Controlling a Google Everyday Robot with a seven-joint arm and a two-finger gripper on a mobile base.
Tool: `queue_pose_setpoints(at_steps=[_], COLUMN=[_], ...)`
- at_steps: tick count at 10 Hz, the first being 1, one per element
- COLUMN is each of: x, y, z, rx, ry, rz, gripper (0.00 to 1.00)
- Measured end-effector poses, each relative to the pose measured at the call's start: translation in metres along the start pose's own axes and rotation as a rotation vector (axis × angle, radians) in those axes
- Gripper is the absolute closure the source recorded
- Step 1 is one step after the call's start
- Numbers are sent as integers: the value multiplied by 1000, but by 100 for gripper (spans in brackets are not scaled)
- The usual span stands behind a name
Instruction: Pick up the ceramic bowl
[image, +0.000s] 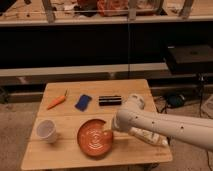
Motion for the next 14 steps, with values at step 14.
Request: queue_pose_setpoints(at_steps=[14], x=[1], y=[-8], z=[17], rx=[3], ry=[-2], rz=[-50], gripper=[20])
